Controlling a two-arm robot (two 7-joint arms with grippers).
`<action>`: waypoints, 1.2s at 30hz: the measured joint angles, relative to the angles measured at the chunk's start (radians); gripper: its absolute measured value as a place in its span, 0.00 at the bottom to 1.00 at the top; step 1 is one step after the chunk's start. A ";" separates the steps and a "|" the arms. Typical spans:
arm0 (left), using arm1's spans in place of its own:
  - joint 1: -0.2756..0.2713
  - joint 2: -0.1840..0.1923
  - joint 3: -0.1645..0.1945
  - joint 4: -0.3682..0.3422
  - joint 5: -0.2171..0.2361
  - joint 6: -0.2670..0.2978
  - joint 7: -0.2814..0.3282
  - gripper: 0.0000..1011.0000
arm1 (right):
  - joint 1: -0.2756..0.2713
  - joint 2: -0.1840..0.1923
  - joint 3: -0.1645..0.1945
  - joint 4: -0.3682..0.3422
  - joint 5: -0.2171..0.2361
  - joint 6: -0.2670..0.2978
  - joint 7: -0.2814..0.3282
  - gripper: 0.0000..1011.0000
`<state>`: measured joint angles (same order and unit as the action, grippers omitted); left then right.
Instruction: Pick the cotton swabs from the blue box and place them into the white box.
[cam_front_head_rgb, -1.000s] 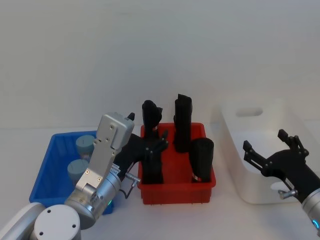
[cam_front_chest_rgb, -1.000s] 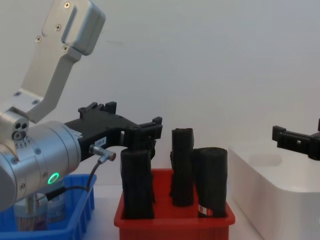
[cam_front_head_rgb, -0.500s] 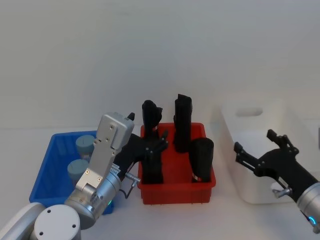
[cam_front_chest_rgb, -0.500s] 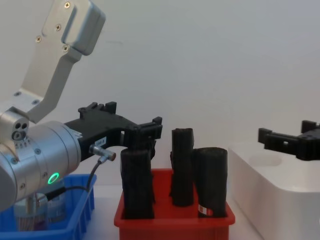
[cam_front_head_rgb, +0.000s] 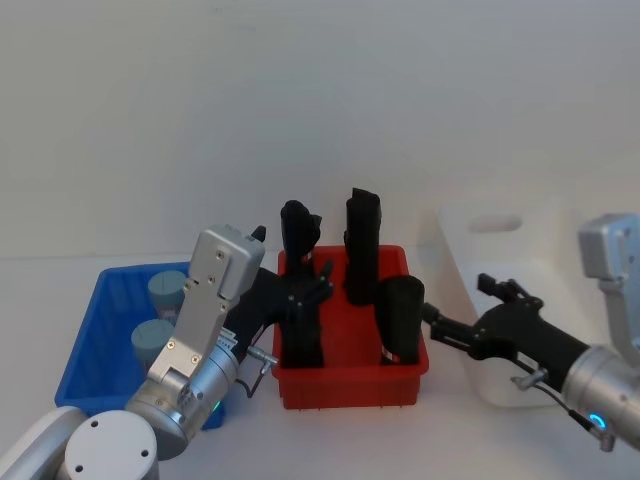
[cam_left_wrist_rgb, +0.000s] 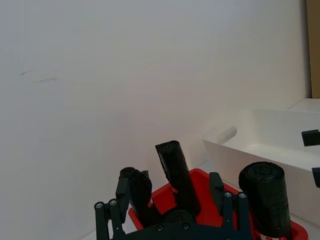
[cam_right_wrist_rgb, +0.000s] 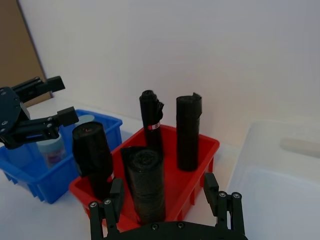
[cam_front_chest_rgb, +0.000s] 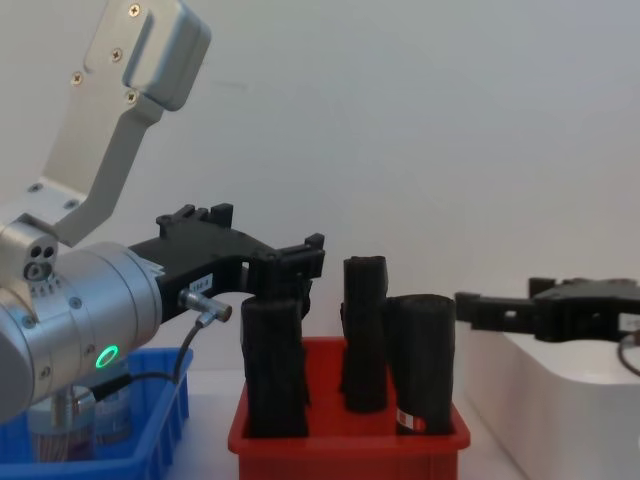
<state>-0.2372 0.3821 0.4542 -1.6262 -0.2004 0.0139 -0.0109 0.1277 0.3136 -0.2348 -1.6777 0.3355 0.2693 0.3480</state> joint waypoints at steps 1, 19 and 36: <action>0.000 0.000 0.000 0.000 0.000 0.000 0.000 0.99 | 0.015 -0.006 -0.005 0.012 -0.007 0.017 0.014 0.99; 0.000 0.000 0.000 0.000 0.000 0.000 0.000 0.99 | 0.133 -0.078 -0.066 0.135 -0.130 0.081 0.070 0.99; 0.000 0.000 0.000 0.000 0.000 0.000 0.000 0.99 | 0.183 -0.134 -0.107 0.212 -0.193 0.059 0.022 0.99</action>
<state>-0.2372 0.3821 0.4542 -1.6262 -0.2004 0.0139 -0.0109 0.3105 0.1795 -0.3416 -1.4655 0.1421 0.3280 0.3697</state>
